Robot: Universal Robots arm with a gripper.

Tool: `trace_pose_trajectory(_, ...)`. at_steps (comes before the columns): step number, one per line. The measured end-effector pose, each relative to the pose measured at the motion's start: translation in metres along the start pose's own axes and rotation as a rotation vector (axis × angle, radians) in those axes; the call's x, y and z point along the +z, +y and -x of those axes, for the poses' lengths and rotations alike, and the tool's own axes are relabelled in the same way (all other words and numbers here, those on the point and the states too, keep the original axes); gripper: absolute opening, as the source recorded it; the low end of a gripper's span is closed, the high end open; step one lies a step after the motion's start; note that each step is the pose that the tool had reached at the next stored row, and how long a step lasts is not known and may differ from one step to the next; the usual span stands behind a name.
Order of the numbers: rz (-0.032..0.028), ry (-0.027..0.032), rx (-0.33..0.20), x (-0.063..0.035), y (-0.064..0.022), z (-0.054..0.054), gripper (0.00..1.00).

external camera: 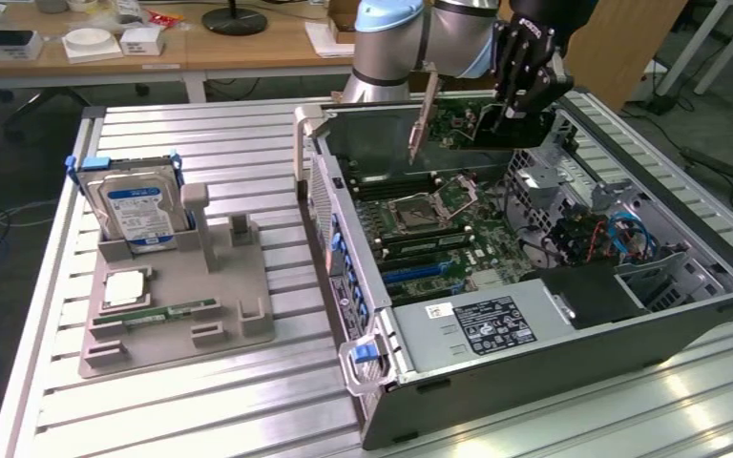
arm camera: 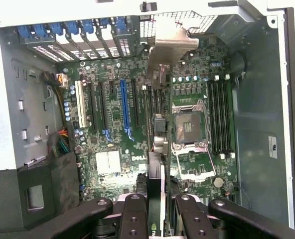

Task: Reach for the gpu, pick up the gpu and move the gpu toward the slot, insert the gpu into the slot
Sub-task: 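Insert the gpu into the slot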

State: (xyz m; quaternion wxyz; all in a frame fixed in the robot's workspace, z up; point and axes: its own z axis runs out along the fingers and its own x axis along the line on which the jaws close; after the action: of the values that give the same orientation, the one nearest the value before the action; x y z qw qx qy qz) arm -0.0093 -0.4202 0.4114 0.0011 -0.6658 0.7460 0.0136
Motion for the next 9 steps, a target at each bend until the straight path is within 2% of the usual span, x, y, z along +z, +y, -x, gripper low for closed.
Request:
trace_pose_trajectory(4, -0.0003, 0.0000, 0.000, 0.0000, 0.0000, 0.0001, 0.26)
trace_pose_trajectory(6, -0.0140, -0.0017, 0.000, 0.0003, 0.0001, 0.0006, 0.26)
trace_pose_trajectory(9, -0.0239, -0.0029, -0.002, 0.0021, 0.0003, 0.0009, 0.26)
